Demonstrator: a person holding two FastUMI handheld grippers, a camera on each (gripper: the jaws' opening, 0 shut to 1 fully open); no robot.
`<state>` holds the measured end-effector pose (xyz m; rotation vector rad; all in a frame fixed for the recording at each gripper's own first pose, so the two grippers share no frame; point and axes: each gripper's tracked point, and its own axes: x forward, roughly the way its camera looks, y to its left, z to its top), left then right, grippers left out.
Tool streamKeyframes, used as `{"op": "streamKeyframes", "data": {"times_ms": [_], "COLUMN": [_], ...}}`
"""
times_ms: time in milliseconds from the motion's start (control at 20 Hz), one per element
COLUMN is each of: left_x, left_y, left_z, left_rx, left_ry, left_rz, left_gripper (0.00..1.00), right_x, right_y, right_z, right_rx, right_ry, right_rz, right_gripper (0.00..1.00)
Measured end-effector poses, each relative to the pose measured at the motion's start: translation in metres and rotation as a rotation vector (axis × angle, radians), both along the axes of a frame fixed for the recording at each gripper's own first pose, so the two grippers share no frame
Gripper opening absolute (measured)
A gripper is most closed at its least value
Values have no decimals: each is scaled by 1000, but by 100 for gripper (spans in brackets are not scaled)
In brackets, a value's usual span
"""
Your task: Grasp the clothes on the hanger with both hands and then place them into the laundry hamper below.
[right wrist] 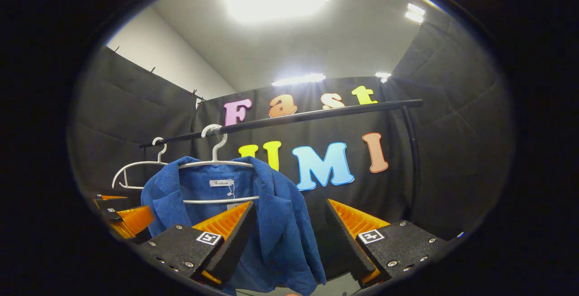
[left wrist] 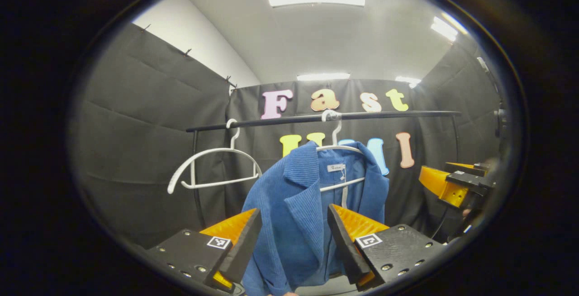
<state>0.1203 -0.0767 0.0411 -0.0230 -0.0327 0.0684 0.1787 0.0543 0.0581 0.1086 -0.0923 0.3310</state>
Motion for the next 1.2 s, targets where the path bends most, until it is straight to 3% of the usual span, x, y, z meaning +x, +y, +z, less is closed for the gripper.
{"op": "streamKeyframes", "data": {"times_ms": [350, 400, 500, 750, 950, 1000, 1050, 1200], "left_x": [42, 46, 59, 85, 97, 100, 102, 102], "left_y": [-15, -17, -20, -8, -3, -2, -1, 1], "left_z": [-16, -19, -26, -44, -58, -58, -59, -61], "left_rx": [18, 22, 24, 25, 34, 35, 36, 47], "left_ry": [28, 37, 49, 74, 96, 93, 88, 86], "left_rz": [42, 47, 61, 158, 215, 229, 243, 276], "left_gripper": [90, 84, 84, 84, 90, 84, 90, 90], "right_x": [50, 57, 70, 102, 119, 123, 126, 134], "right_y": [27, 30, 36, 56, 74, 77, 79, 81], "right_z": [-19, -23, -30, -50, -59, -62, -64, -71], "right_rx": [-1, -1, -1, -5, 0, -3, -6, -13], "right_ry": [30, 34, 51, 81, 87, 89, 89, 89], "right_rz": [93, 100, 114, 163, 213, 218, 218, 209], "right_gripper": [94, 94, 94, 94, 94, 94, 94, 93]}}
